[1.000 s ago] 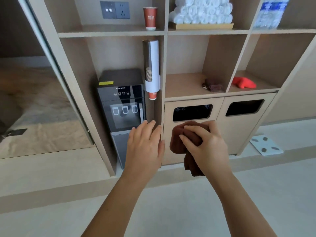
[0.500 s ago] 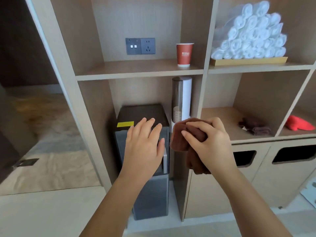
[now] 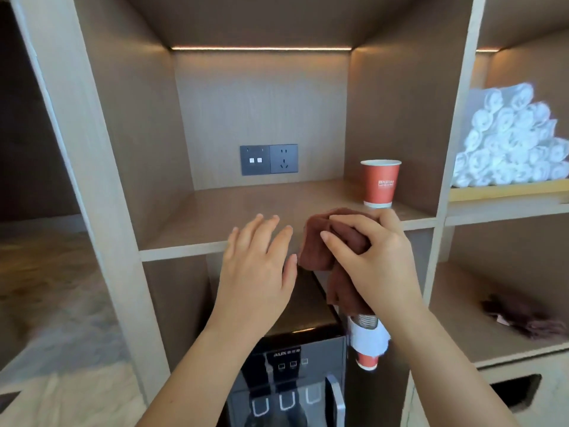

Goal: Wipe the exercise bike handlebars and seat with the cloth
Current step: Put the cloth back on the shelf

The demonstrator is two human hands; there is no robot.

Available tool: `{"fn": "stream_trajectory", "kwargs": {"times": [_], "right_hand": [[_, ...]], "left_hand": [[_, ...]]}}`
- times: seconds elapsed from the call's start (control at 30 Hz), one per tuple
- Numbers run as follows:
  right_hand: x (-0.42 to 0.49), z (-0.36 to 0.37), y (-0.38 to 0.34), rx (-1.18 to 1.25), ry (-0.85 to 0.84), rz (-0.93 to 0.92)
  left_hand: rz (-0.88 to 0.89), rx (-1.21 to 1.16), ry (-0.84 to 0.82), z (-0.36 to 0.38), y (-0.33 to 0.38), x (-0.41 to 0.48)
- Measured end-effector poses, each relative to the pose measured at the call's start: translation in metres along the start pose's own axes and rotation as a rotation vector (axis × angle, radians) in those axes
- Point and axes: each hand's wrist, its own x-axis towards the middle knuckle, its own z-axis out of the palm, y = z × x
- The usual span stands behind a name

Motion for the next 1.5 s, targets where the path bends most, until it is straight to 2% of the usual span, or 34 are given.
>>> {"fn": "stream_trajectory", "kwargs": {"times": [0.33,0.43,0.57,0.73,0.83,1.0,1.07,1.17,1.3,1.5], "right_hand": [[0.088,0.059,0.001,-0.045,-0.027,-0.063],[0.114,0.075,0.005,-0.182,-0.032,-0.091],[0.135,0.094,0.007,-0.492,-0.161,-0.129],[0.125,0.116,0.008,-0.597,-0.341,-0.108],[0.122,0.124,0.001,-0.573,-0.425,-0.072],[0.123,0.131,-0.003,-0.513,-0.699,0.03],[0.125,0.129,0.0,-0.482,-0.735,0.056],[0.122,0.113,0.007,-0.39,-0.733,-0.019],[0.117,0.079,0.027,-0.117,-0.818,-0.18],[0.114,0.06,0.049,0.068,-0.948,-0.199]], "left_hand": [[-0.027,0.091,0.116,0.012,-0.048,0.05],[-0.042,0.126,0.134,0.019,-0.057,0.063],[-0.068,0.146,0.135,0.029,-0.066,0.072],[-0.099,0.154,0.133,0.039,-0.076,0.07],[-0.108,0.127,0.141,0.042,-0.078,0.067],[-0.143,0.081,0.153,0.048,-0.08,0.064],[-0.152,0.069,0.149,0.049,-0.081,0.063],[-0.153,0.057,0.144,0.049,-0.083,0.062],[-0.139,0.06,0.12,0.048,-0.085,0.059],[-0.137,0.092,0.103,0.045,-0.089,0.054]]}}
